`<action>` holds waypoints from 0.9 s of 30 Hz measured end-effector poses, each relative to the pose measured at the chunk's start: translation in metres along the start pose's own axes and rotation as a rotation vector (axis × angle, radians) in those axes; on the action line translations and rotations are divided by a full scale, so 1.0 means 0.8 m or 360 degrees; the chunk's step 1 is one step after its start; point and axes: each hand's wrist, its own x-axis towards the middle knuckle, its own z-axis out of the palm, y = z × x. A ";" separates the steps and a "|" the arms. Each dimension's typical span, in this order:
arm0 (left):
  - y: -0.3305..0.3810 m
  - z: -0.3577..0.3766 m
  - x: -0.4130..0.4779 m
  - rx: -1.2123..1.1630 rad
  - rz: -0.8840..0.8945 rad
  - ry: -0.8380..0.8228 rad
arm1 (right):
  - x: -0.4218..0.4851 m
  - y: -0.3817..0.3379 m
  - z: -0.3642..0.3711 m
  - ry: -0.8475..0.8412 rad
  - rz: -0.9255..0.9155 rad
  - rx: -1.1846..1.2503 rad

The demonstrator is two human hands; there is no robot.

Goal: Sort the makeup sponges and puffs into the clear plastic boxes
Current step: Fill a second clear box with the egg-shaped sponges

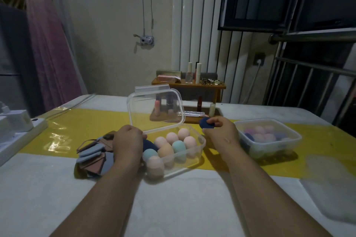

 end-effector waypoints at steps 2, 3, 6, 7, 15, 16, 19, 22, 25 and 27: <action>0.000 0.003 -0.006 -0.0158 -0.0073 -0.0059 | -0.013 -0.005 -0.010 0.0067 -0.0129 0.0048; 0.000 0.004 -0.009 -0.0240 -0.0111 -0.0100 | -0.019 -0.008 -0.015 0.0087 -0.0182 0.0071; 0.000 0.013 -0.021 -0.0464 -0.0192 -0.0255 | -0.033 -0.017 -0.026 0.0068 -0.0275 0.0148; -0.002 0.016 -0.024 -0.0484 -0.0193 -0.0305 | -0.036 -0.020 -0.028 0.0045 -0.0308 0.0155; -0.008 0.028 -0.024 -0.0451 -0.0093 -0.0449 | -0.051 -0.037 -0.021 -0.0357 -0.0460 0.0104; -0.009 0.029 -0.024 -0.0467 -0.0102 -0.0460 | -0.052 -0.036 -0.020 -0.0381 -0.0471 0.0064; -0.007 0.028 -0.028 -0.0498 -0.0138 -0.0494 | -0.054 -0.042 -0.024 -0.0446 -0.0508 0.0007; -0.006 0.028 -0.030 -0.0513 -0.0169 -0.0501 | -0.057 -0.048 -0.028 -0.0588 -0.0520 0.0058; -0.006 0.029 -0.030 -0.0510 -0.0160 -0.0498 | -0.061 -0.050 -0.025 -0.0714 -0.0535 -0.0058; -0.006 0.029 -0.030 -0.0510 -0.0147 -0.0499 | -0.065 -0.053 -0.023 -0.0785 -0.0556 -0.0186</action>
